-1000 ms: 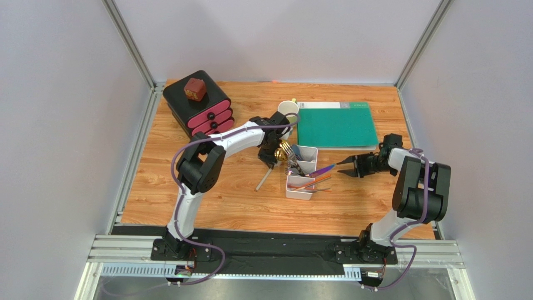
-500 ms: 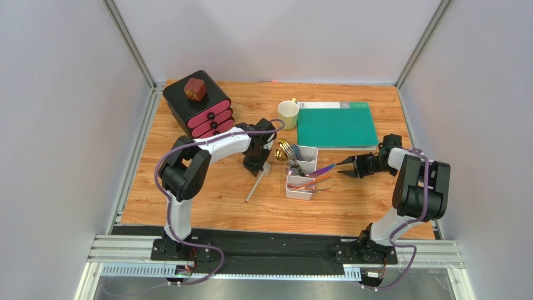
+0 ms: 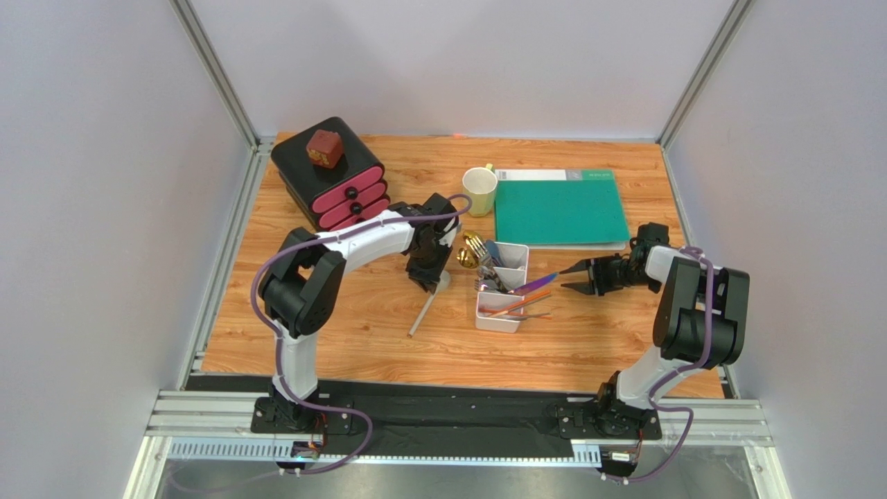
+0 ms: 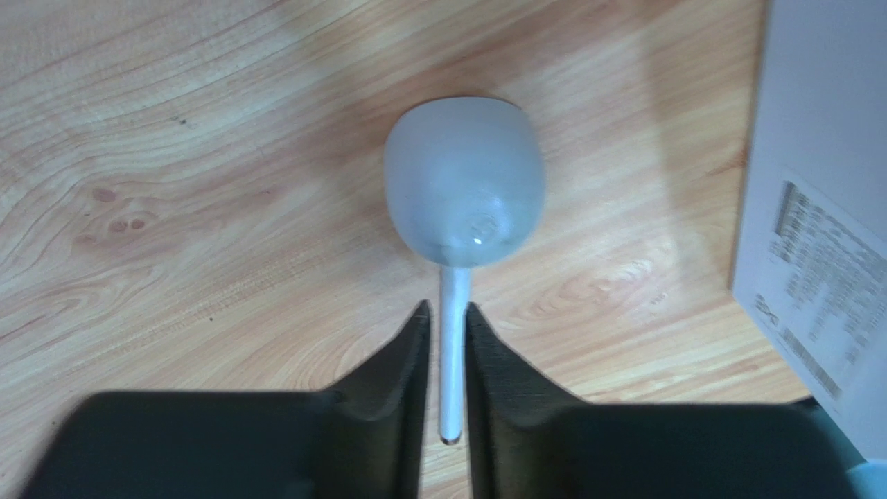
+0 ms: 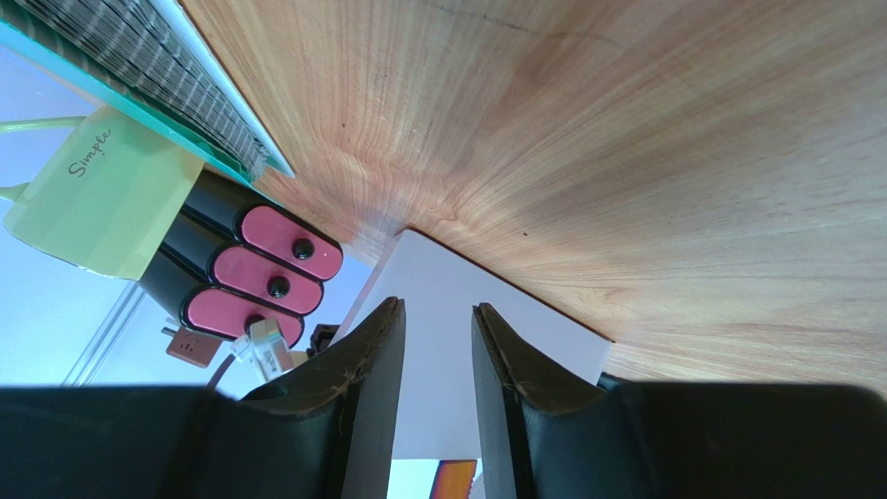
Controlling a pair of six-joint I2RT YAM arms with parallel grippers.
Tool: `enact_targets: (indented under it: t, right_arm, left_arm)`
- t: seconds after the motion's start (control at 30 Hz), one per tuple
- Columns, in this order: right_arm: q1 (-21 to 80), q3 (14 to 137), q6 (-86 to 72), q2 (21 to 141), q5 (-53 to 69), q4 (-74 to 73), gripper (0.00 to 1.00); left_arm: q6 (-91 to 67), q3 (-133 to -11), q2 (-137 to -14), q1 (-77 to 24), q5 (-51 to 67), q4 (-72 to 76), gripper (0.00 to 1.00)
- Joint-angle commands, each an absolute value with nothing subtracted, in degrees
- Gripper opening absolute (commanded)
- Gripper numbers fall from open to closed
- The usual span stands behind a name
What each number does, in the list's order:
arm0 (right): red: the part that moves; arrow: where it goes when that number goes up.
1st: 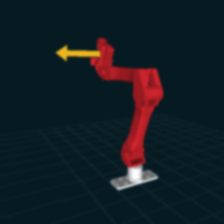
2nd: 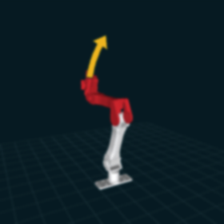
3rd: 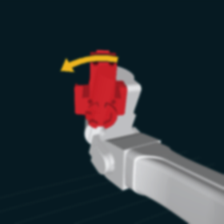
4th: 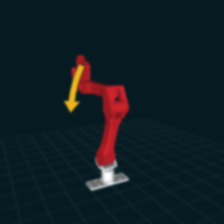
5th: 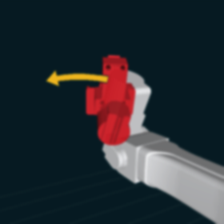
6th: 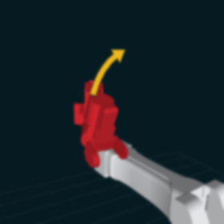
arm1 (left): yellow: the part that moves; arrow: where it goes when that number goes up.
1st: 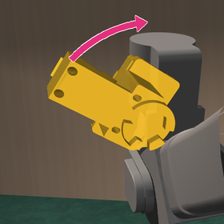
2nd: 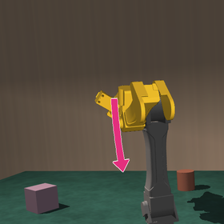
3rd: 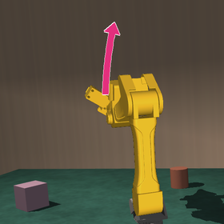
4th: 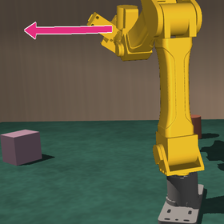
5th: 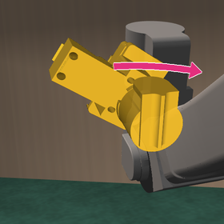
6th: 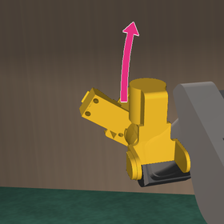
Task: Sort the eating utensils into containers
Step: Move the spoon at the center of the board, then pick up the spoon from the center of the board.
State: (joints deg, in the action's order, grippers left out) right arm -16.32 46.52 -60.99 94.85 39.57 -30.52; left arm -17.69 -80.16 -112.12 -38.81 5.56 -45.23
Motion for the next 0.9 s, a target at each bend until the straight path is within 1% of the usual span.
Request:
enact_targets:
  t: [0.0,0.33,0.37,0.4,0.6,0.87]
  right_arm:
    - [-16.7,47.2,-60.5,95.4,41.4,-29.0,0.35]
    - [-16.7,46.9,-60.3,95.6,41.7,-28.7,0.35]
    - [-16.8,46.9,-60.3,95.7,41.8,-28.7,0.35]
    - [-16.7,46.9,-60.2,95.7,41.9,-28.7,0.35]
    - [-16.7,46.5,-60.0,95.4,42.0,-28.9,0.35]
    - [-16.7,47.0,-60.3,95.2,41.8,-29.2,0.35]
  left_arm:
    - [-17.4,-81.2,-107.8,-38.7,9.6,-44.2,0.31]
    - [-17.3,-84.4,-111.0,-38.7,6.7,-44.7,0.33]
    - [-17.4,-85.9,-112.7,-38.7,6.5,-45.1,0.42]
    - [-17.4,-86.8,-113.5,-38.7,6.6,-45.8,0.63]
    - [-16.9,-90.1,-116.5,-38.8,8.0,-45.4,0.61]
    - [-16.9,-92.2,-120.4,-38.7,6.4,-49.0,0.59]
